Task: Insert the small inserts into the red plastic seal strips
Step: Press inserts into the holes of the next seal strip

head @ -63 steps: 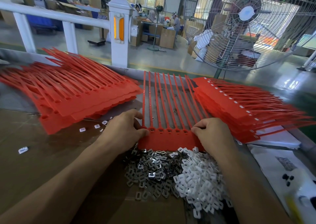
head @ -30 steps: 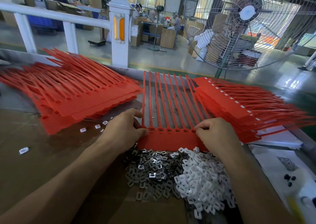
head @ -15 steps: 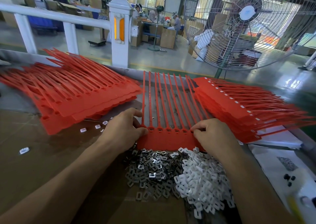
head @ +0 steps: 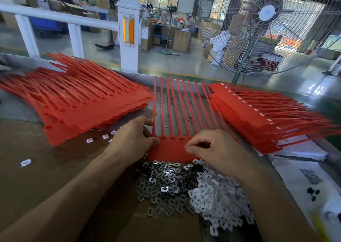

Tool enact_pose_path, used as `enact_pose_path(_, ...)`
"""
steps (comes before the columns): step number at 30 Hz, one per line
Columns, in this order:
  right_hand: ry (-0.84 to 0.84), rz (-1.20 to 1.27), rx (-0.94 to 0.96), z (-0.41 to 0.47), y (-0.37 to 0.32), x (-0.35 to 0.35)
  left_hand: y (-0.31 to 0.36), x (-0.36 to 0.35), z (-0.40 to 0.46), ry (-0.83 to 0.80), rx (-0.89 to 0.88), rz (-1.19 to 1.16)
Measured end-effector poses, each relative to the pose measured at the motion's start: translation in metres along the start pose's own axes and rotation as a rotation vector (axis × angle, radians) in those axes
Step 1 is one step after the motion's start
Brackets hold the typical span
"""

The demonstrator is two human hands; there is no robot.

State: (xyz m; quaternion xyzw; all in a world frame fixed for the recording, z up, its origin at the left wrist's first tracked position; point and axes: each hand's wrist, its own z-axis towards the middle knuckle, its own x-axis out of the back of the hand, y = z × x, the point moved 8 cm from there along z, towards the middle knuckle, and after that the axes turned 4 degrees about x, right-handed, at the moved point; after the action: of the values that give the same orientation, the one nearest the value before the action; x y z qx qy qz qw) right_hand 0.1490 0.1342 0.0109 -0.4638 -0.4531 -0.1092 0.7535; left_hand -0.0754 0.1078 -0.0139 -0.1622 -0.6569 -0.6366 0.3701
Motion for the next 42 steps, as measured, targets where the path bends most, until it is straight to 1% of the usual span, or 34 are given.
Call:
enact_pose_path(3, -0.114, -0.008, 0.055, 0.001, -0.012, -0.017, 0.000, 0.001, -0.001, 0.005, -0.002, 0.000)
enact_pose_path(7, -0.152, -0.059, 0.081, 0.003, -0.021, -0.027, 0.000, 0.001, -0.001, 0.014, 0.001, 0.000)
enact_pose_path(15, -0.164, -0.098, 0.087, 0.002, -0.025, -0.032, 0.000, 0.000, -0.001, 0.008, 0.013, -0.003)
enact_pose_path(22, -0.163, -0.031, 0.085, -0.001, -0.027, -0.028, 0.001, 0.001, -0.002, 0.008, 0.007, 0.000)
enact_pose_path(25, -0.138, 0.016, 0.095, -0.002, -0.029, -0.026, 0.002, 0.000, -0.002, 0.005, 0.007, -0.005)
enact_pose_path(29, -0.038, 0.078, 0.090, -0.002, -0.025, -0.016, 0.002, 0.000, -0.002, 0.004, 0.005, -0.011)
enact_pose_path(33, 0.204, 0.176, 0.010, -0.002, -0.010, 0.006, 0.001, 0.000, -0.002, -0.001, 0.008, -0.015)
enact_pose_path(36, 0.382, 0.232, -0.107, -0.005, 0.008, 0.024, 0.000, -0.001, -0.002, -0.004, 0.010, -0.013)
enact_pose_path(42, 0.516, 0.311, -0.281, -0.011, 0.039, 0.043, 0.000, 0.000, -0.001, 0.003, 0.012, -0.008)
